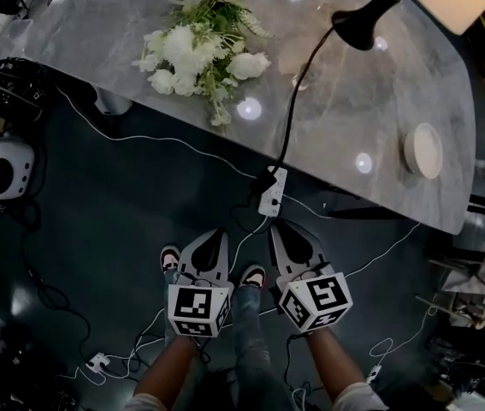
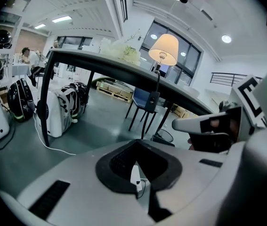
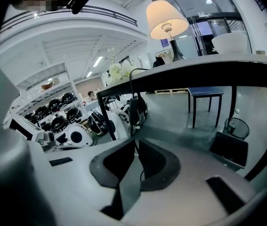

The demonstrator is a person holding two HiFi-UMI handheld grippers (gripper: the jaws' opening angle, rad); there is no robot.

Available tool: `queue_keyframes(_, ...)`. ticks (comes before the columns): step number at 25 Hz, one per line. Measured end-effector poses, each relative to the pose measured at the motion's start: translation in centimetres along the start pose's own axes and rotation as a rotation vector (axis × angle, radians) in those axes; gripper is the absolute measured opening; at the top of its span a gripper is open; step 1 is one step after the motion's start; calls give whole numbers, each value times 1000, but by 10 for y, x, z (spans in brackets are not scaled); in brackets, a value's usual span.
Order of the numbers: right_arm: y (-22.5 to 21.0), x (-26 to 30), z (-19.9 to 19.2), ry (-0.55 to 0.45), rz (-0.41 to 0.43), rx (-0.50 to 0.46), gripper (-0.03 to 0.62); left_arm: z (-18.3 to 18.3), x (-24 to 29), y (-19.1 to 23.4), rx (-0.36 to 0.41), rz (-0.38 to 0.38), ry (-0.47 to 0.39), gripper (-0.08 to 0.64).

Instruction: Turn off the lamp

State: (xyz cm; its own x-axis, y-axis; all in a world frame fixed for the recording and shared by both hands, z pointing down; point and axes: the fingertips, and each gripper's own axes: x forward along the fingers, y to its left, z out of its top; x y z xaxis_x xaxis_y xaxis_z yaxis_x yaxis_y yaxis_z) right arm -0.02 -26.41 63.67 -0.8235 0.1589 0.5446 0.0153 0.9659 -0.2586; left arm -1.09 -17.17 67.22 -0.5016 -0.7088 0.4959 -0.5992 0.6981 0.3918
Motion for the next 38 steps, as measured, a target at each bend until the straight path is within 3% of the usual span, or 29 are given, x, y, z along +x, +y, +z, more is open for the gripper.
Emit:
queue_keyframes(3,5,4,6,-1,11,-7,47,2,-2,6,7,6,1,-5)
queue_keyframes(19,8,20,33,-27,39,9,127,-5,-11,19,-25,20,5,-5)
queue_keyframes(38,6,46,66,-49,86,-12,140,-7,-3,35,-49,36,8,-5)
